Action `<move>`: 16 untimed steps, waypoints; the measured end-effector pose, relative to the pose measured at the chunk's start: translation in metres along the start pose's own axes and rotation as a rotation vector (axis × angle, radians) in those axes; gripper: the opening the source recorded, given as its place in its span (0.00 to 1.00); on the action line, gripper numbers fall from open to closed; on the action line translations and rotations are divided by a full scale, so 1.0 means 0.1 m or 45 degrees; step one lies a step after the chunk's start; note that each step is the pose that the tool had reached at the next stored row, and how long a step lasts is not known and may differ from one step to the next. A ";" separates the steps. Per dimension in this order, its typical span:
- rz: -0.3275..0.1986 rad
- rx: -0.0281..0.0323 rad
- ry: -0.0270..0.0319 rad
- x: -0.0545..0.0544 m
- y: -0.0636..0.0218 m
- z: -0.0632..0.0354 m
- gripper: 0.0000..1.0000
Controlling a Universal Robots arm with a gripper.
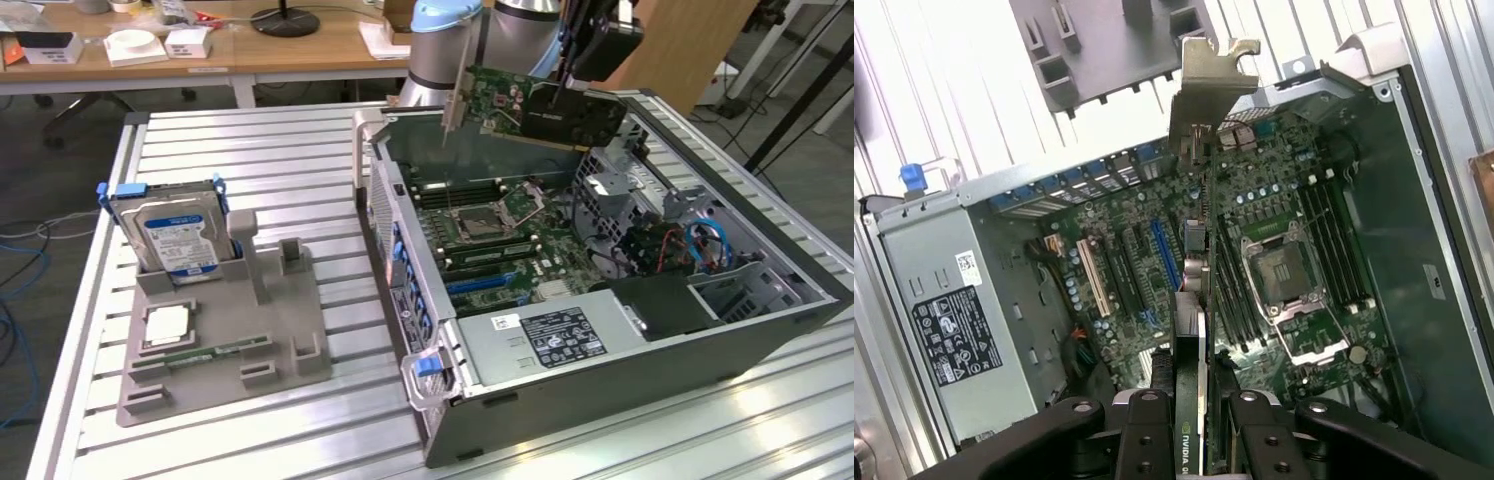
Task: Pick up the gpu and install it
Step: 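Insert the gpu into the slot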
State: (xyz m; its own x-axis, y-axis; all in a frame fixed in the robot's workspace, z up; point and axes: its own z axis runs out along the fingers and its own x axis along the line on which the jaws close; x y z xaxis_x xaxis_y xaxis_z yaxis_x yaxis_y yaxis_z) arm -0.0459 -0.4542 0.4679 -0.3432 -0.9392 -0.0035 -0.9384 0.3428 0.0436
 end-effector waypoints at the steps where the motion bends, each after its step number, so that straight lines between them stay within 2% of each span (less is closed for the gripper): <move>1: -0.007 0.0000 0.0003 0.00 0.000 0.000 0.26; 16: -0.113 -0.0003 0.0049 0.00 0.000 0.000 0.26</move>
State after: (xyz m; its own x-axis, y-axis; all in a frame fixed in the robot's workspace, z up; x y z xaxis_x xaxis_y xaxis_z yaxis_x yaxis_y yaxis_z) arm -0.0459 -0.4542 0.4679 -0.2584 -0.9660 -0.0035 -0.9652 0.2580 0.0435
